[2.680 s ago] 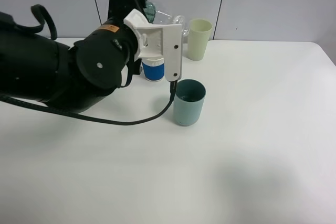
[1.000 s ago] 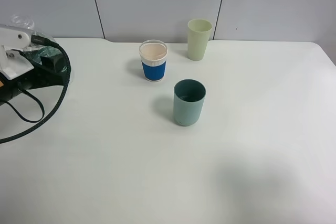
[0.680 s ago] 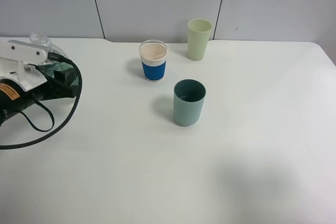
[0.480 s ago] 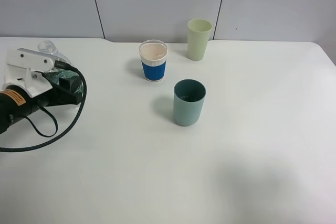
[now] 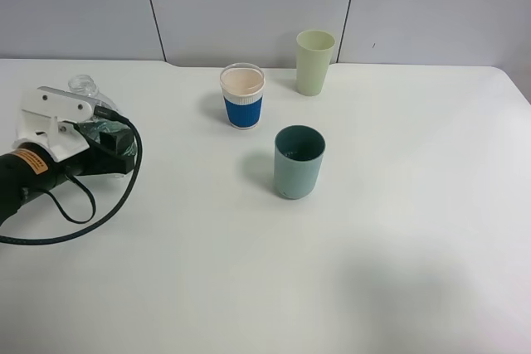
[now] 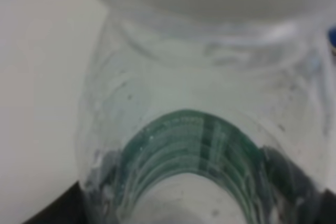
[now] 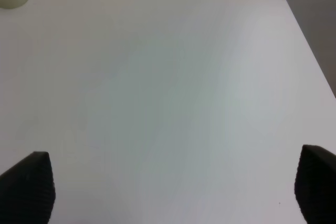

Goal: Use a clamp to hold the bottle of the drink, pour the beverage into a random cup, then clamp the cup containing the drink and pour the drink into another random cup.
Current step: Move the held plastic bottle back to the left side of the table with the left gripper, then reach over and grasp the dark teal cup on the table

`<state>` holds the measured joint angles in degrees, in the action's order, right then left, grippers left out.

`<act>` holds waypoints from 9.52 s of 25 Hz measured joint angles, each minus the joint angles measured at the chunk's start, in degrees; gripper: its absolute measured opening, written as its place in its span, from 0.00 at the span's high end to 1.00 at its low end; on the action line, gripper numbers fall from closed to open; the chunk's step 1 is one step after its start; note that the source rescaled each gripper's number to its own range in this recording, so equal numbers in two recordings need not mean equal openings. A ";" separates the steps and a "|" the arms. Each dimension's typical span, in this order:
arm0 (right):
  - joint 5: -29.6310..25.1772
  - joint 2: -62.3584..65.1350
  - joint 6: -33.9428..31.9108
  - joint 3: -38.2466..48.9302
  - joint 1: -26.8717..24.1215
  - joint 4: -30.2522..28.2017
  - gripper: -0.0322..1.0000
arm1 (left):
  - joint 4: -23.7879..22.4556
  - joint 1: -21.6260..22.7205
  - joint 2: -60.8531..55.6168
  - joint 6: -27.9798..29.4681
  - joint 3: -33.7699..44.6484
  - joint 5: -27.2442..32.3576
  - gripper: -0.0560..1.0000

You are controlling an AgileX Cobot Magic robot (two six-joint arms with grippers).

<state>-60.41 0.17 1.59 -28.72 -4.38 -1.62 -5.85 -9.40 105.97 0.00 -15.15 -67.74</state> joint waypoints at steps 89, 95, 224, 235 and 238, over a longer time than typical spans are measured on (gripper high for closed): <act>0.00 0.00 0.00 0.00 0.00 0.00 0.29 | 5.85 0.06 -78.19 -4.09 -20.97 91.88 0.00; 0.00 0.00 0.00 0.00 0.00 0.00 0.29 | 2.02 0.06 -79.90 -4.00 -27.04 107.53 0.00; 16.33 -17.12 2.41 -7.02 0.00 3.75 0.29 | 5.13 9.98 -106.34 5.03 -13.67 127.64 0.00; 35.07 -40.03 9.58 -8.49 4.38 8.78 0.29 | 5.07 9.98 -106.34 5.03 -13.67 127.70 0.00; 39.99 -45.46 9.70 -8.49 10.82 7.50 0.29 | 5.07 9.98 -106.34 5.03 -13.67 127.70 0.00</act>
<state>-20.42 -45.29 11.29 -37.21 6.44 5.88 -0.78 0.58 -0.36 5.03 -28.82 59.96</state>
